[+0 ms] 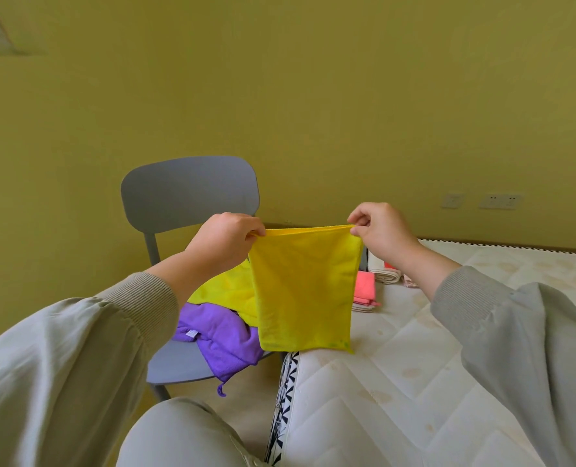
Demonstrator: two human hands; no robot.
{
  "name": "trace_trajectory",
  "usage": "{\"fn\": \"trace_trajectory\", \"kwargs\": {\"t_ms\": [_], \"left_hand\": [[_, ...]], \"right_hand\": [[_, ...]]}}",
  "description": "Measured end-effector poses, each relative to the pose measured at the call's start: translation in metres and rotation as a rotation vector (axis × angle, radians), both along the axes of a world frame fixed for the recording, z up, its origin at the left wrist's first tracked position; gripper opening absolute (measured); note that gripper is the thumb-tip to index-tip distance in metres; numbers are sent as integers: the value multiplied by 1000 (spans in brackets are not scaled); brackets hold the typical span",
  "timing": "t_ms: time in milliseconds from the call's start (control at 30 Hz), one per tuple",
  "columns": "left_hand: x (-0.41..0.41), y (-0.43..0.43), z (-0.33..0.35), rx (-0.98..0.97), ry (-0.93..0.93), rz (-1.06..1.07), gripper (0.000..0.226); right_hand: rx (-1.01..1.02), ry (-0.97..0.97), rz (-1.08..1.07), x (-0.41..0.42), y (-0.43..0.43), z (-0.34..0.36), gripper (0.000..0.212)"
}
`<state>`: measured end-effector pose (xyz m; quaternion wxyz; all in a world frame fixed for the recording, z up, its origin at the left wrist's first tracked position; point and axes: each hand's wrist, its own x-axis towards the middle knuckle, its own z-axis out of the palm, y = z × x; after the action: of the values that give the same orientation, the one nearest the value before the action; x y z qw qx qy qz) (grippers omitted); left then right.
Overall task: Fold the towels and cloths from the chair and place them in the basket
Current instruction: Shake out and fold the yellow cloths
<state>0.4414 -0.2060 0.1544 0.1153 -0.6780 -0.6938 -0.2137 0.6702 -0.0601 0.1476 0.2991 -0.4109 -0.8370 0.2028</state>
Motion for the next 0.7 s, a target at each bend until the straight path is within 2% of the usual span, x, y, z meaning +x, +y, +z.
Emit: {"fn": "trace_trajectory", "kwargs": {"t_ms": [267,333,400,433,500,567,633,700], "left_hand": [[-4,3,10,-33,-224,151,15],[-5,4,11,-34,-310,180,16],[-7,4,11,-51,-402,197,28],[-7,4,11,-76,-447,205,30],[-5,4,11,-122,-577,227,16],[-2,2,12,-170,-831,213,8],[-1,0,9,-240,-1128,126,14],[2,-1,7,-320,-1282,30,18]], "right_hand": [[60,-145,-17,-3,-2,4,12],[44,-136,-33,-5,0,3,12],[6,-55,-47,-7,1,3,12],[-34,3,-48,-7,2,3,11],[-149,90,-35,-6,3,3,9],[-342,193,8,-2,1,2,12],[-600,361,75,3,-1,1,20],[-743,447,123,9,-7,4,24]]}}
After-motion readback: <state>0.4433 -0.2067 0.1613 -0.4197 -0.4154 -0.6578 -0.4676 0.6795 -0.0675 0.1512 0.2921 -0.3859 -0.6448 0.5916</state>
